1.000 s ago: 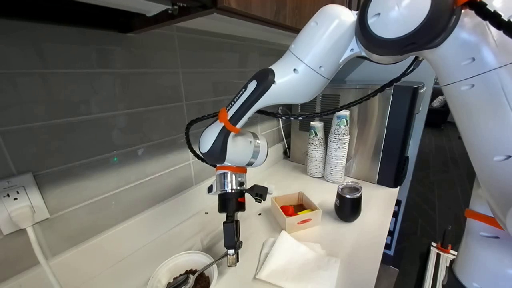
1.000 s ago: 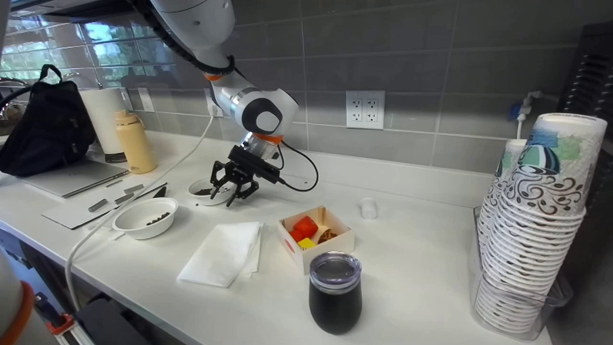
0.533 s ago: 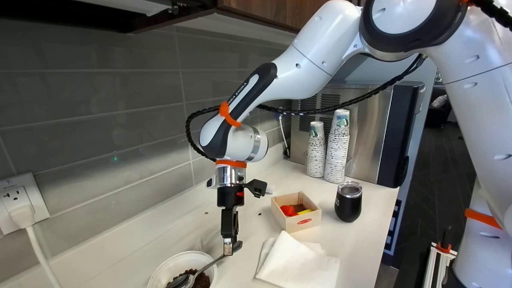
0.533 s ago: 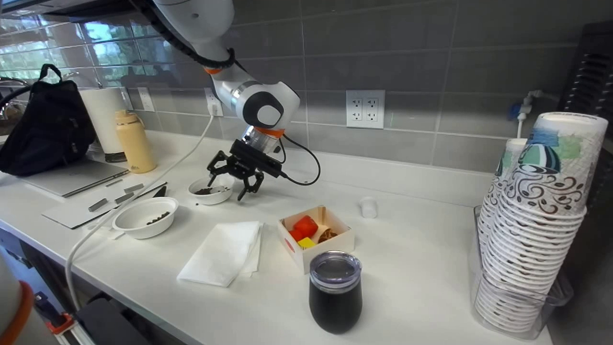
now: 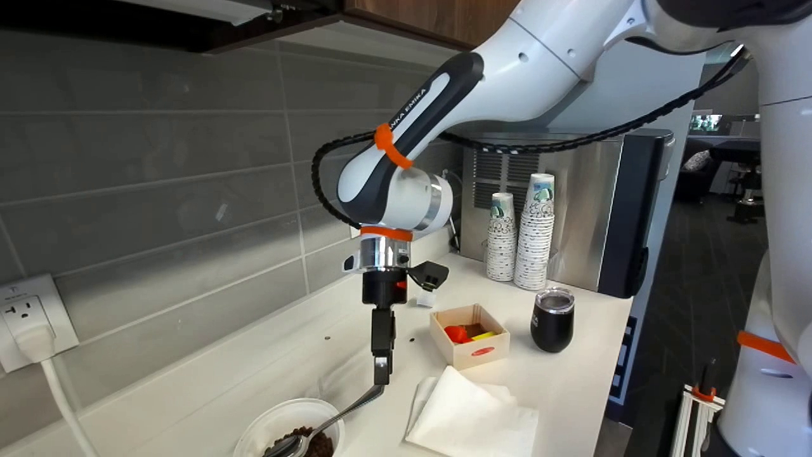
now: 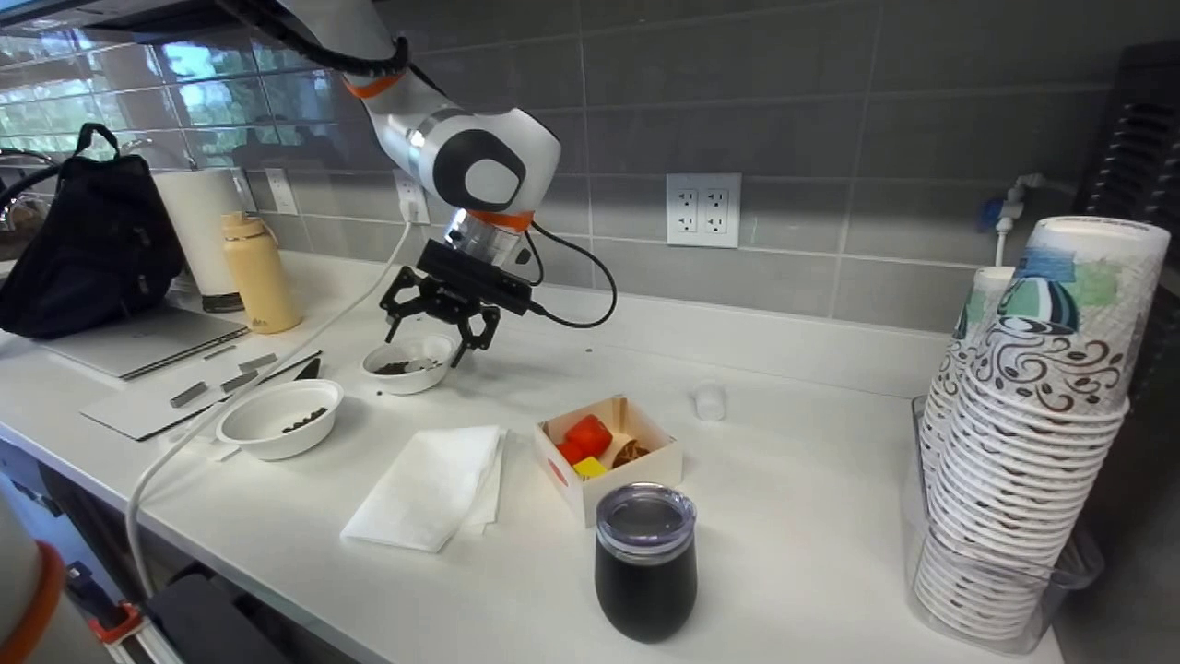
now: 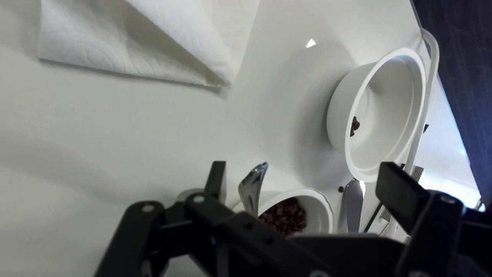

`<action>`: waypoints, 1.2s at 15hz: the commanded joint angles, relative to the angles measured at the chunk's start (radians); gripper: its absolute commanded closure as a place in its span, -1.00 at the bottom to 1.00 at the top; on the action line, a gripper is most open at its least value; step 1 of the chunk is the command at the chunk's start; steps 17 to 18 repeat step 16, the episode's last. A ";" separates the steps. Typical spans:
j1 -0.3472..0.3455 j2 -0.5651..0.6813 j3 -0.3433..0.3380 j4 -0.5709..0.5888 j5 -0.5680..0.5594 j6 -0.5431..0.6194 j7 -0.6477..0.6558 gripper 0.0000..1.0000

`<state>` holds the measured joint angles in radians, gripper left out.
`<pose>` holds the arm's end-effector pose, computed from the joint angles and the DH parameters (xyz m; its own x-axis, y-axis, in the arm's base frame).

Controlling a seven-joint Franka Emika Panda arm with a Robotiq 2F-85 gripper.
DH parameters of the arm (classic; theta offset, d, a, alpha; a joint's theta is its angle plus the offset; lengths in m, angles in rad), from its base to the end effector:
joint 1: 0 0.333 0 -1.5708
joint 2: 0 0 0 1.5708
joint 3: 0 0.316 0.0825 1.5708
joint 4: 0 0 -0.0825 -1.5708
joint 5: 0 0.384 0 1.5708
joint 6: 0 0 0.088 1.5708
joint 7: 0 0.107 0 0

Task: Move the contents of one bowl to the next bowl

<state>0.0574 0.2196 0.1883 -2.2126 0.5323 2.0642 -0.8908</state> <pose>0.4896 0.1510 0.2621 0.7063 0.7074 0.0284 0.6026 -0.5797 -0.5484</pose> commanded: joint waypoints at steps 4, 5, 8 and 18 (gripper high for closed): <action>0.006 -0.318 -0.035 -0.317 0.058 0.153 0.011 -1.00; 0.011 -0.353 -0.044 -0.349 0.056 0.172 0.025 -1.00; 0.022 -0.452 -0.076 -0.439 0.047 0.212 0.059 -1.00; 0.054 -0.605 -0.140 -0.560 0.006 0.254 0.143 -1.00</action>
